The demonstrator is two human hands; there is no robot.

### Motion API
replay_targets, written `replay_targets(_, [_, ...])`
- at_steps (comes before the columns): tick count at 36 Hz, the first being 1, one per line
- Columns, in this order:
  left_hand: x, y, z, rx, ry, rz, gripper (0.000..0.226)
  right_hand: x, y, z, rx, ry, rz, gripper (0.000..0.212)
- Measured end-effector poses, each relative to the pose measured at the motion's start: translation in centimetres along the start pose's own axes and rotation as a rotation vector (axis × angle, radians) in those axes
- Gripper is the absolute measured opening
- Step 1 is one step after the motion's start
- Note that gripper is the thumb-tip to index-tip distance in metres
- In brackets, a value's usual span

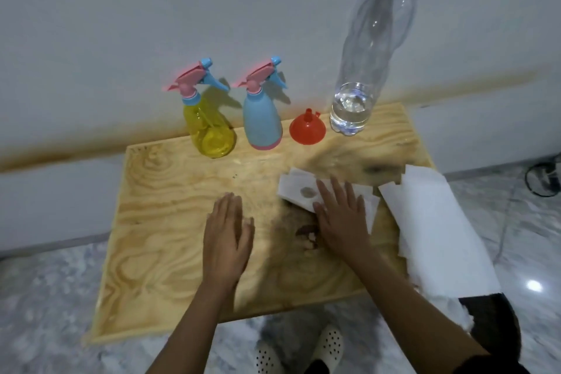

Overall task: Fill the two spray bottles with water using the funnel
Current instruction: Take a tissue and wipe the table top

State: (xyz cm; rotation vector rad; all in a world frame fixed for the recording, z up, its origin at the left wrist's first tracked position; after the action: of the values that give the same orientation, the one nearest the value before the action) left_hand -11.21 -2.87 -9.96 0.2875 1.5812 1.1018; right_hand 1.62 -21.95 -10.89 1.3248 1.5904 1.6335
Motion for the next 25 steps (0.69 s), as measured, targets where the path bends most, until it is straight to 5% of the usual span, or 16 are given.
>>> replay_targets(9, [11.3, 7.4, -4.4, -0.166, 0.444, 0.18, 0.074, 3.8, -2.7, 0.6, -0.061, -0.283, -0.09, 0.057])
replay_targets(20, [14.3, 9.1, -5.2, -0.058, 0.422, 0.197, 0.079, 9.6, -4.4, 2.4, -0.075, -0.388, -0.034, 0.062])
replay_targets(25, [14.8, 9.7, -5.3, -0.062, 0.414, 0.194, 0.08, 13.2, -5.0, 2.9, -0.073, -0.231, 0.0, 0.064])
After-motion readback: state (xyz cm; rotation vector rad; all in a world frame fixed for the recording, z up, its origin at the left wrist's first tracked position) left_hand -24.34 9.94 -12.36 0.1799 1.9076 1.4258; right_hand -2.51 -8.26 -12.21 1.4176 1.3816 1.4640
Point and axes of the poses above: each hand's wrist, its own z-axis towards the middle knuckle, its own y-axis out of the back of the hand, x = y × z, the point moved 2 cm from there along z, towards the middle knuckle, and after that the axes turned 9 degrees about -z, right-handed, at the moved point
